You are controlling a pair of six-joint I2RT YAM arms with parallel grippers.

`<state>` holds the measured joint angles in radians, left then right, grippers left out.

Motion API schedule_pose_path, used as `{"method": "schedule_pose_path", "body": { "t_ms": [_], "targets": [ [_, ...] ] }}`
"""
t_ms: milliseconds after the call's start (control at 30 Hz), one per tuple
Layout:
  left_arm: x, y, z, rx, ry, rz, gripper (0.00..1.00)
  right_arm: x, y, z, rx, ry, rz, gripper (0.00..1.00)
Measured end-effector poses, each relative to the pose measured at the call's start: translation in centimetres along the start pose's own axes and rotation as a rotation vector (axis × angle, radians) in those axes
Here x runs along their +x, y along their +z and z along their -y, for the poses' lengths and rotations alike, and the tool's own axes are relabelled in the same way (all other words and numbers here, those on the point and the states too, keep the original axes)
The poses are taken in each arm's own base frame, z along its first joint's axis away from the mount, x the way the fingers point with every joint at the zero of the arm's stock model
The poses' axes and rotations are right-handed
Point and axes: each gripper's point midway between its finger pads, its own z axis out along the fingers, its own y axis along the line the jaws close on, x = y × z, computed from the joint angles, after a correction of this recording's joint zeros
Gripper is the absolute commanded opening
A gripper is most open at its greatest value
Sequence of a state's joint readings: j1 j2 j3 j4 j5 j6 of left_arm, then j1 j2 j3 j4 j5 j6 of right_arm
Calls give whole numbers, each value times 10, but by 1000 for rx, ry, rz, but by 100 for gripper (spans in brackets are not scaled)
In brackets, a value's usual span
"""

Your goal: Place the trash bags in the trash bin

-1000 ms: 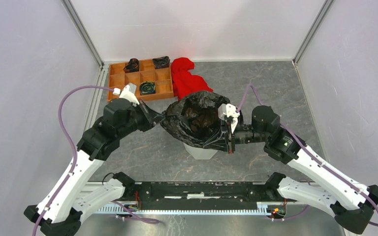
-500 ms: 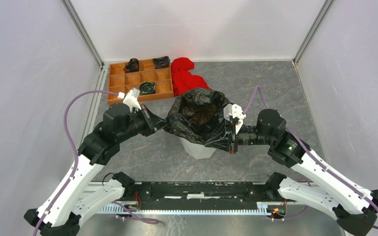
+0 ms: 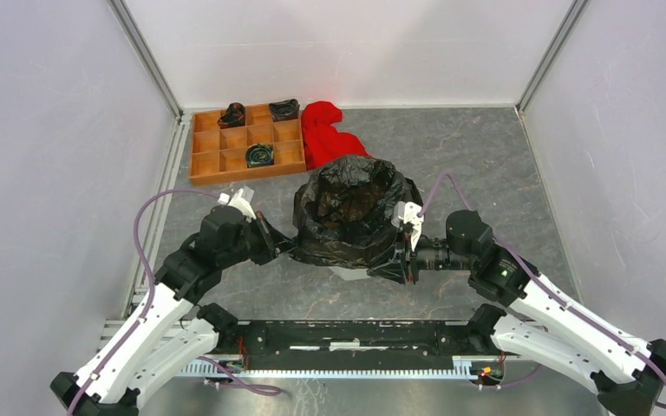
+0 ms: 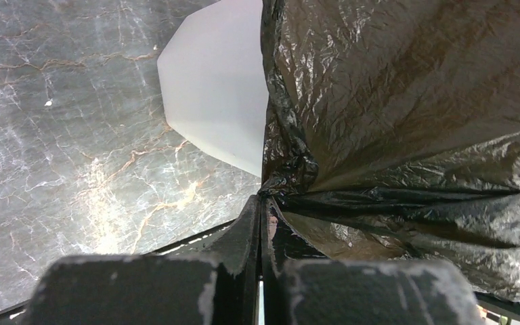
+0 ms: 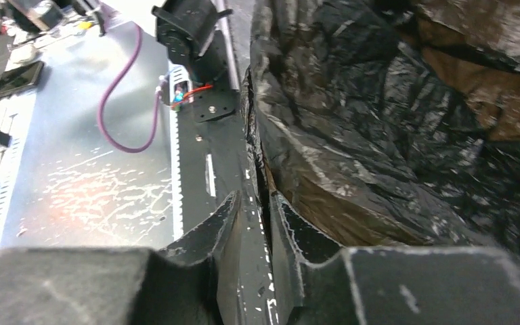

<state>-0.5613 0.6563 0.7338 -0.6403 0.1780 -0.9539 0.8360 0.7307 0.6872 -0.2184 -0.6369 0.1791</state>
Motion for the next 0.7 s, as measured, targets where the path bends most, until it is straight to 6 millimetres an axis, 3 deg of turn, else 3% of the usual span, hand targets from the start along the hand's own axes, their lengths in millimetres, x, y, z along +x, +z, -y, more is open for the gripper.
{"method": "schedule_pose_path", "body": {
  "t_ms": [100,200,333,500,600,700],
  "targets": [
    [2,7,-6,-18,-4,-12,2,3,-3,10,68,11,-11,58],
    [2,14,-8,-31,-6,-18,2,2,-15,16,148,9,-17,70],
    [-1,29,-11,-59,-11,-27,2,-23,-47,24,315,-18,23,77],
    [0,36,-16,-85,-14,-37,2,-66,-110,50,674,36,194,81],
    [-1,37,-15,-82,-14,-35,2,-68,-142,75,911,139,274,87],
    [-1,37,-15,-82,-14,-35,2,-61,-157,99,1092,187,276,87]
  ]
}}
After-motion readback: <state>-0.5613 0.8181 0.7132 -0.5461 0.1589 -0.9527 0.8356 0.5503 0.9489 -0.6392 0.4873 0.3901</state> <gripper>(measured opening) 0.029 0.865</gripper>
